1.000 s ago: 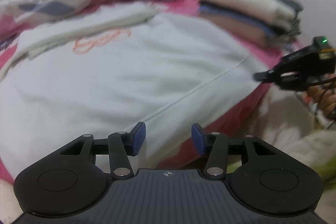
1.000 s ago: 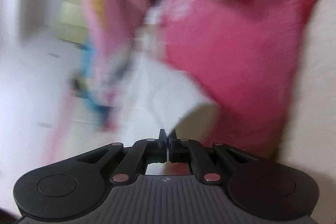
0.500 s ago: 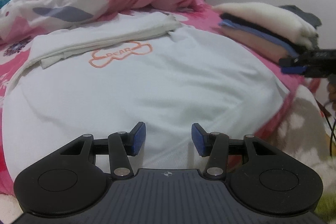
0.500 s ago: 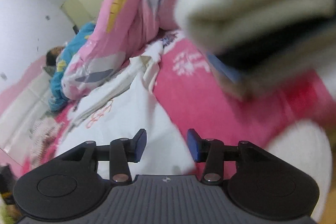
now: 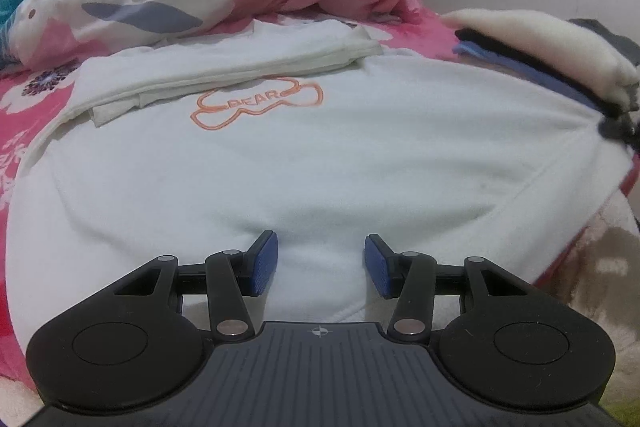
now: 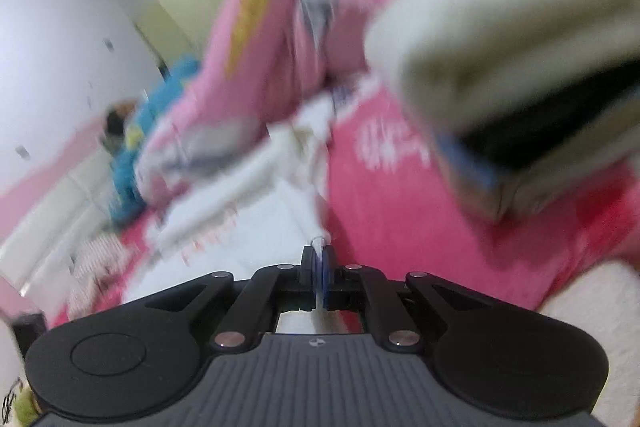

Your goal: Fold clothes

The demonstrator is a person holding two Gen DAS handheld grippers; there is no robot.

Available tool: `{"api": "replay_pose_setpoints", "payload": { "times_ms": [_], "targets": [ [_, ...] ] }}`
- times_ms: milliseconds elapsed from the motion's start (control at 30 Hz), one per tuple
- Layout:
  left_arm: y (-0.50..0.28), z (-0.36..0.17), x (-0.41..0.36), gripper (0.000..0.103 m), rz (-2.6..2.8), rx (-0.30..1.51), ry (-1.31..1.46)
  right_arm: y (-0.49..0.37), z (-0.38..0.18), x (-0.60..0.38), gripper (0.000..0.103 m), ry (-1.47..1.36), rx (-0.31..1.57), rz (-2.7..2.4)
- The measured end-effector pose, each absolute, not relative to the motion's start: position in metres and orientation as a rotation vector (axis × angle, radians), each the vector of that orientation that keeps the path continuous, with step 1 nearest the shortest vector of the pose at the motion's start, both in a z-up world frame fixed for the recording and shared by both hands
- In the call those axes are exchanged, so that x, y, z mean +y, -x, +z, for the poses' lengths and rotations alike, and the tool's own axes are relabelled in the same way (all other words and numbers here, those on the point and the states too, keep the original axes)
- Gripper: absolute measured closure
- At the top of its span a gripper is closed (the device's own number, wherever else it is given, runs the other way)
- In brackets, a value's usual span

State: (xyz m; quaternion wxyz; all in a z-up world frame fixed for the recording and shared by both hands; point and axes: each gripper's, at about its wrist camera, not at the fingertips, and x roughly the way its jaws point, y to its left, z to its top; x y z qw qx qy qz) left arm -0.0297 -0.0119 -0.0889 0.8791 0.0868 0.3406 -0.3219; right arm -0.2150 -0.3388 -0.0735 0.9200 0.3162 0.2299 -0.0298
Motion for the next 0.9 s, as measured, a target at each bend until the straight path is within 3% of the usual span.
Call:
{"api": "replay_pose_setpoints", "payload": {
  "times_ms": [133, 233, 433, 533, 700, 900],
  "targets": [
    [0.029, -0.092, -0.01, 0.055, -0.677, 0.714, -0.179, 0.218, -0.126, -0.349, 0.1, -0.717, 0.588, -0.137],
    [0.031, -0.09, -0.01, 0.055, -0.673, 0.714, -0.197, 0.222, -0.136, -0.36, 0.1, -0.825, 0.551, -0.129],
    [0.032, -0.09, -0.007, 0.055, -0.678, 0.703, -0.2, 0.229, -0.105, -0.349, 0.092, -0.584, 0.589, -0.192],
    [0.03, -0.091, -0.005, 0.055, -0.685, 0.698, -0.196, 0.214, -0.073, -0.343, 0.083, -0.483, 0.521, -0.153],
    [0.028, -0.093, -0.002, 0.055, -0.701, 0.69, -0.168, 0.112, -0.039, -0.323, 0.072, -0.335, 0.502, -0.054],
    [0.025, -0.096, 0.007, 0.055, -0.747, 0.68, -0.13, -0.029, -0.063, -0.348, 0.071, -0.394, 0.675, -0.098]
  ]
}}
